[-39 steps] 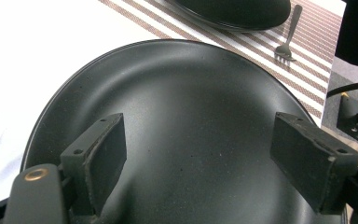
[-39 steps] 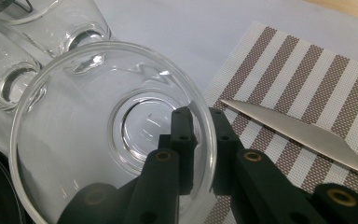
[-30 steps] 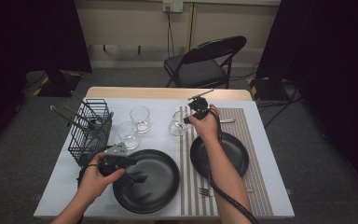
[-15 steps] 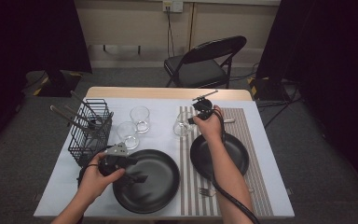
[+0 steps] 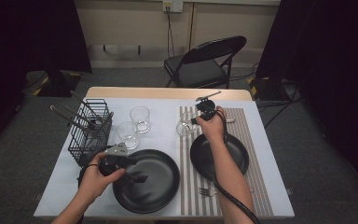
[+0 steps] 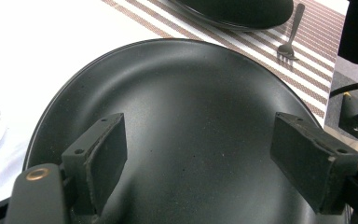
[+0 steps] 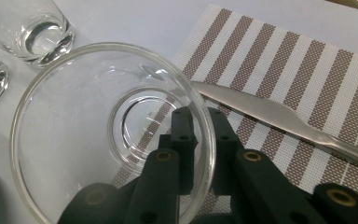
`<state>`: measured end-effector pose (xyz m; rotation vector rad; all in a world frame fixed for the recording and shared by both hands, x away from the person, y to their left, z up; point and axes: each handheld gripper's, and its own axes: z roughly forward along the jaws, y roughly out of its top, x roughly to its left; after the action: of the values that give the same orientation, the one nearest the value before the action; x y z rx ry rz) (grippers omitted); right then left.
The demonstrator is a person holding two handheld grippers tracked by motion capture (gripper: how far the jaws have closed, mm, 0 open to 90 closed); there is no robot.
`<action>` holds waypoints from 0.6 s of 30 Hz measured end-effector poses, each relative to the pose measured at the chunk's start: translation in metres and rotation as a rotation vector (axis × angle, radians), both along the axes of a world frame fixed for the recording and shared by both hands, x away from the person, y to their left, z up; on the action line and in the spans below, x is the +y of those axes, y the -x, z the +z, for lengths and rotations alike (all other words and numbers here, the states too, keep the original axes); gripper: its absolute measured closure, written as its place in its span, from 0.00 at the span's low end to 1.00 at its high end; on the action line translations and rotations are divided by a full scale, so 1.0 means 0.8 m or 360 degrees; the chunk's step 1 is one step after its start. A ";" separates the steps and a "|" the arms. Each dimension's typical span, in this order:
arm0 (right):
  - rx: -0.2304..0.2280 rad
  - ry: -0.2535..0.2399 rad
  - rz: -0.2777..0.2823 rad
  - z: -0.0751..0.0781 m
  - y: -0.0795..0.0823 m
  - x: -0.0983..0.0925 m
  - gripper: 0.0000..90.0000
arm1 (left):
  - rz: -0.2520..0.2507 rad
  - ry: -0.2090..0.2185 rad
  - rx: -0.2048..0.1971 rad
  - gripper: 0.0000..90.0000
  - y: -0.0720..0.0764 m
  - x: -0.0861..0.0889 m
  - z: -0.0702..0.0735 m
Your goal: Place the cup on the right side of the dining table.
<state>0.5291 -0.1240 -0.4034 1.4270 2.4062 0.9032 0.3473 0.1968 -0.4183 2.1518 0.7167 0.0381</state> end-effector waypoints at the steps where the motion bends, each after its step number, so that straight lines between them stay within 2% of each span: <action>1: 0.0001 0.0001 -0.0004 -0.001 0.000 -0.001 0.93 | -0.0002 -0.0001 -0.0001 0.21 0.000 0.000 0.000; 18: 0.0007 0.0017 -0.0046 -0.005 0.000 -0.014 0.93 | -0.0004 0.0000 0.0005 0.21 0.000 0.000 0.000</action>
<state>0.5289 -0.1353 -0.4072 1.4572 2.3836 0.8806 0.3474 0.1965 -0.4185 2.1529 0.7161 0.0331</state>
